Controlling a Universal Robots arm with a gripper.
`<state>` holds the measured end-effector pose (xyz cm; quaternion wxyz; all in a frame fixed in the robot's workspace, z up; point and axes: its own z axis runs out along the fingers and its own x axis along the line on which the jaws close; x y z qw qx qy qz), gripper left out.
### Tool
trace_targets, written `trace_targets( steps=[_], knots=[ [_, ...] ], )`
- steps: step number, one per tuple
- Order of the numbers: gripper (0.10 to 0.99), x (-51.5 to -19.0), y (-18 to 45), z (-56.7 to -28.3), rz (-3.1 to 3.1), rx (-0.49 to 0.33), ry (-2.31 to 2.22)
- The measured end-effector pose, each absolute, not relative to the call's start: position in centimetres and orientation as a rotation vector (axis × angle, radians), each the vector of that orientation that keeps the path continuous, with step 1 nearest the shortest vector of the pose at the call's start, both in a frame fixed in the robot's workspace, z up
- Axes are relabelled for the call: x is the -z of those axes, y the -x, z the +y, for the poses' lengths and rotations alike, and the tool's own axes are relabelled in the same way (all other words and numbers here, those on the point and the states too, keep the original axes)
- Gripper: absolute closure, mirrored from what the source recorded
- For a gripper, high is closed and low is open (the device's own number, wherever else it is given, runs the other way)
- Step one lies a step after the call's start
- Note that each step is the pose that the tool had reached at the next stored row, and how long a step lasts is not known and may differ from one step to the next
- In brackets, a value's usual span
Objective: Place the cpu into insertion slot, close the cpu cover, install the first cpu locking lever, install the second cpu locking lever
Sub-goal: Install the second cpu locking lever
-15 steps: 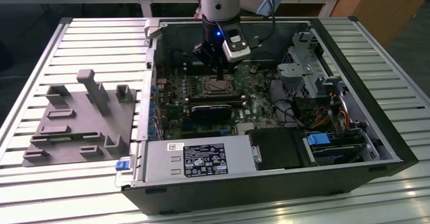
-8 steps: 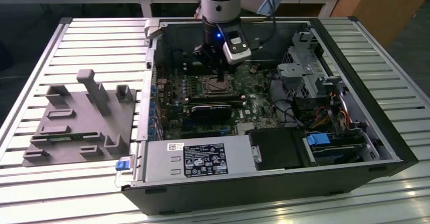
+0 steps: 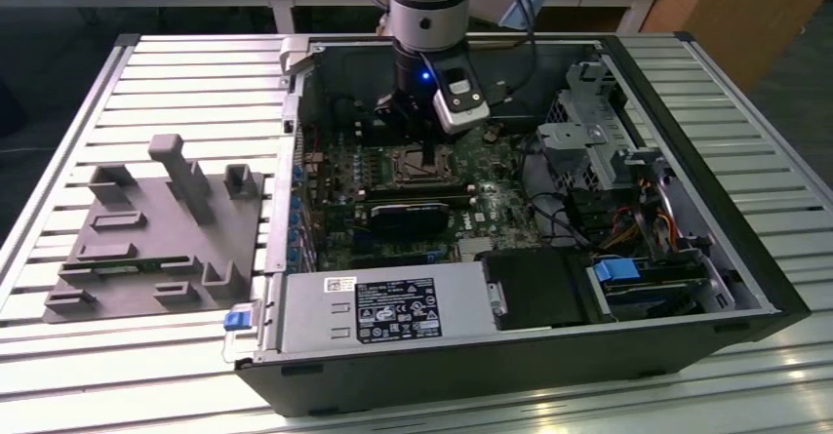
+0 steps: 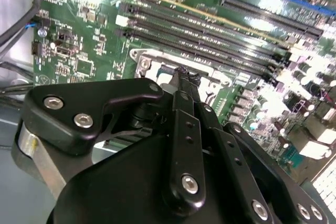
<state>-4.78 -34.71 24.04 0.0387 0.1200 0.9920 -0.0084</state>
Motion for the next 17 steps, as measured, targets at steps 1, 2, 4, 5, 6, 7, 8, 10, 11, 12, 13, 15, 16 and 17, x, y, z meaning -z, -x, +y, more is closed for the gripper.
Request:
trace_targets(
  steps=[1, 2, 4, 5, 6, 7, 8, 10, 11, 12, 13, 15, 16, 17],
  knots=[
    [0.984, -24.0, 4.8, -34.9, 3.042, 0.026, -0.368],
    [0.984, -24.0, 4.8, -35.0, 3.042, 0.026, -0.365],
    [0.984, -23.9, 4.8, -35.1, 3.044, 0.025, -0.349],
    [0.984, -23.9, 4.8, -35.1, 3.045, 0.024, -0.335],
    [0.984, -23.8, 4.8, -35.2, 3.047, 0.024, -0.317],
    [0.984, -23.8, 4.8, -35.2, 3.049, 0.023, -0.300],
    [0.984, -23.7, 4.9, -35.2, 3.050, 0.023, -0.286],
    [0.984, -23.5, 5.1, -35.2, 3.052, 0.022, -0.265],
    [0.984, -23.5, 5.2, -35.2, 3.052, 0.022, -0.260],
    [0.984, -23.4, 5.4, -35.3, 3.053, 0.021, -0.255],
    [0.984, -23.4, 5.6, -35.3, 3.053, 0.021, -0.252],
    [0.984, -23.3, 5.9, -35.3, 3.053, 0.021, -0.246],
    [0.984, -23.2, 6.0, -35.4, 3.054, 0.021, -0.244],
    [0.984, -23.2, 6.1, -35.4, 3.054, 0.021, -0.242]
  ],
)
